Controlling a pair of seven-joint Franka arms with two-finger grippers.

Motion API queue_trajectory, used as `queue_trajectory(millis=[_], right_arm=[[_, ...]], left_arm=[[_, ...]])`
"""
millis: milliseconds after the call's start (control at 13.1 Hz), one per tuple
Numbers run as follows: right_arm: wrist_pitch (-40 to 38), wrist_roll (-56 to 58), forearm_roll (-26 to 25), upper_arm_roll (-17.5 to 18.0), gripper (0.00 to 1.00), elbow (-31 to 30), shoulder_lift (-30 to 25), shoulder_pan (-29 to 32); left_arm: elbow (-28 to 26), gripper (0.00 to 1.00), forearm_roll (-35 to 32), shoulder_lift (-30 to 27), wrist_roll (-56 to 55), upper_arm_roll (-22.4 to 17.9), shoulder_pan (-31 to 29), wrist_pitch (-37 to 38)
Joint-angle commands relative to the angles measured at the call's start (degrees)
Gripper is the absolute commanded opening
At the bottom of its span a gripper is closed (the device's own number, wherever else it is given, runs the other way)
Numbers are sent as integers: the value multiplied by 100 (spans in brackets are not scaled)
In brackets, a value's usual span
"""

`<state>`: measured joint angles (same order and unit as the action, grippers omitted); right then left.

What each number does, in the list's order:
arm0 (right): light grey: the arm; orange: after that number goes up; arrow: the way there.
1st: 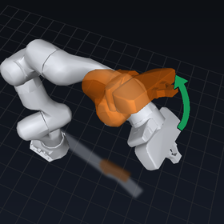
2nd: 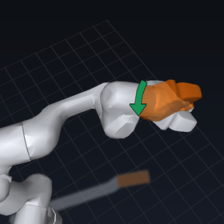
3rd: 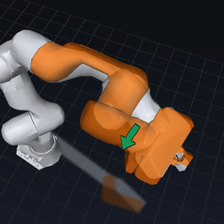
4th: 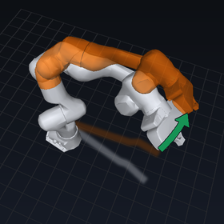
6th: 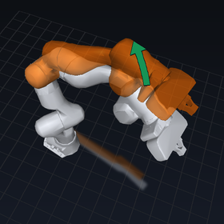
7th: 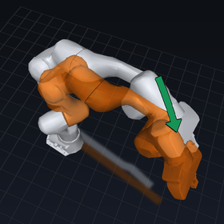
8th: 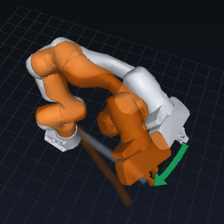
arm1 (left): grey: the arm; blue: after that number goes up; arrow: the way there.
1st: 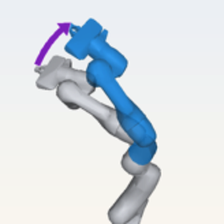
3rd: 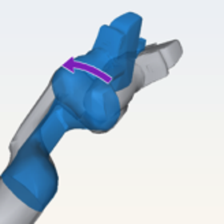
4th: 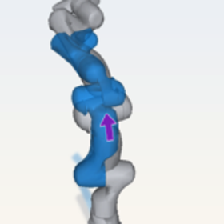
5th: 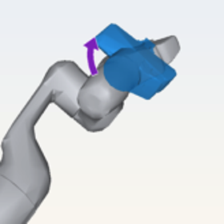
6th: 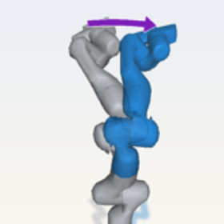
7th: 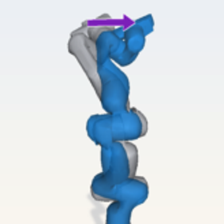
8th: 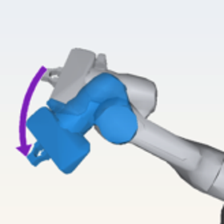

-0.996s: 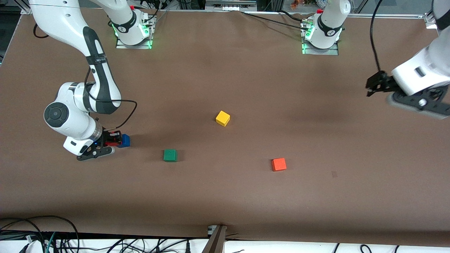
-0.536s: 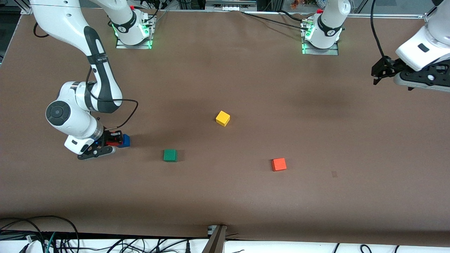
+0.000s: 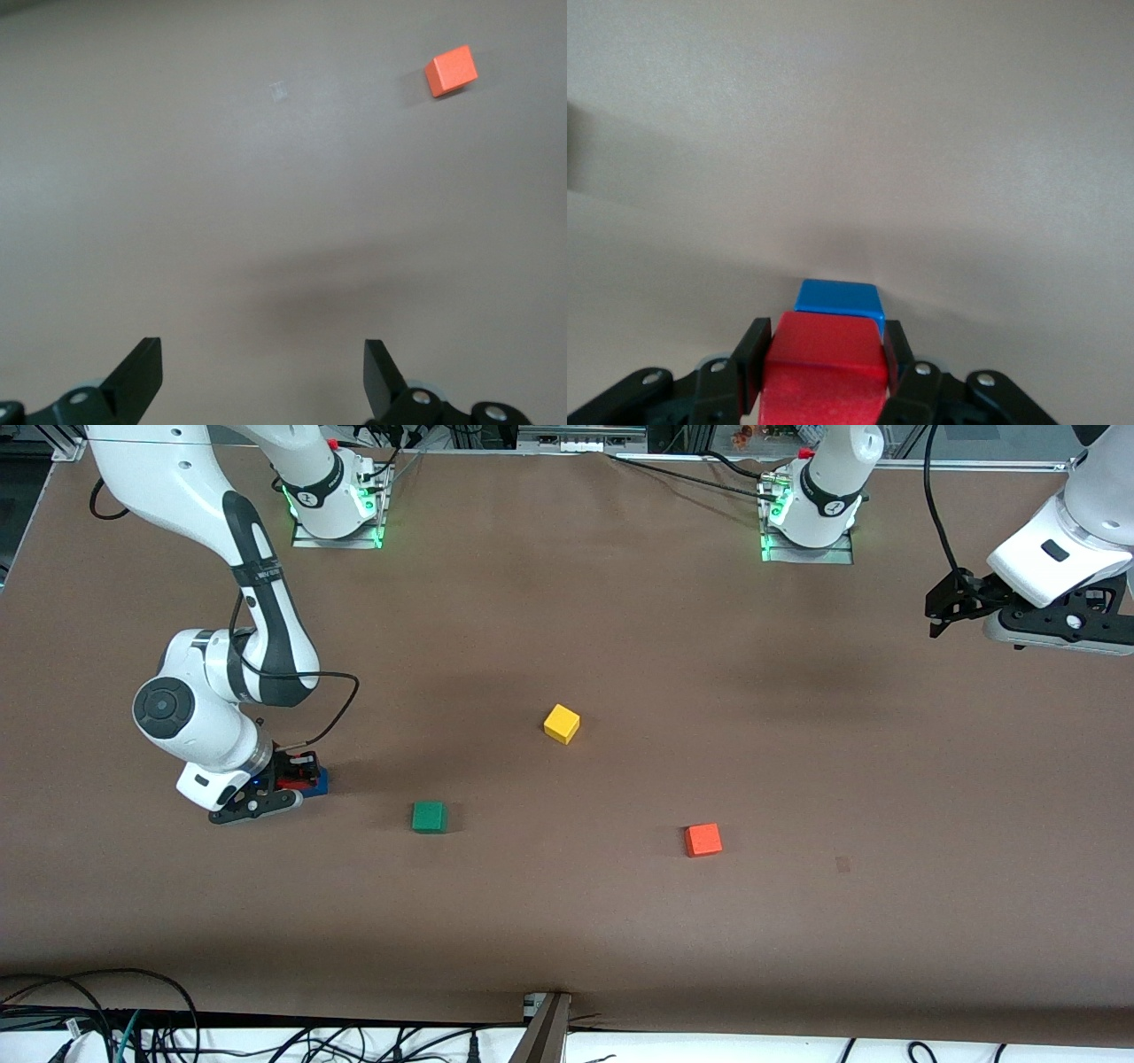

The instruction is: Pass red block to right arm, stack on blue

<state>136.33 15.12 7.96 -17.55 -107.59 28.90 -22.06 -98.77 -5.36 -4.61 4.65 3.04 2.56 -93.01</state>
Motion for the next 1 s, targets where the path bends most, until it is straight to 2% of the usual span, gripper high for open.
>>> queue_trajectory(millis=[0,613,920], right_arm=[[122,-115,-111,-20,0,-210,-201,-36],[122,-124,-102,-64,0,-245,-201,-36],[122,-124,-102,-73,3,-245,-201,-36]], left_arm=[[33,100,141,-23,-96,-40,17,-16],[112,100,150,-23,-123,13,52,-7],[112,100,159,-23,-123,13,52,37]])
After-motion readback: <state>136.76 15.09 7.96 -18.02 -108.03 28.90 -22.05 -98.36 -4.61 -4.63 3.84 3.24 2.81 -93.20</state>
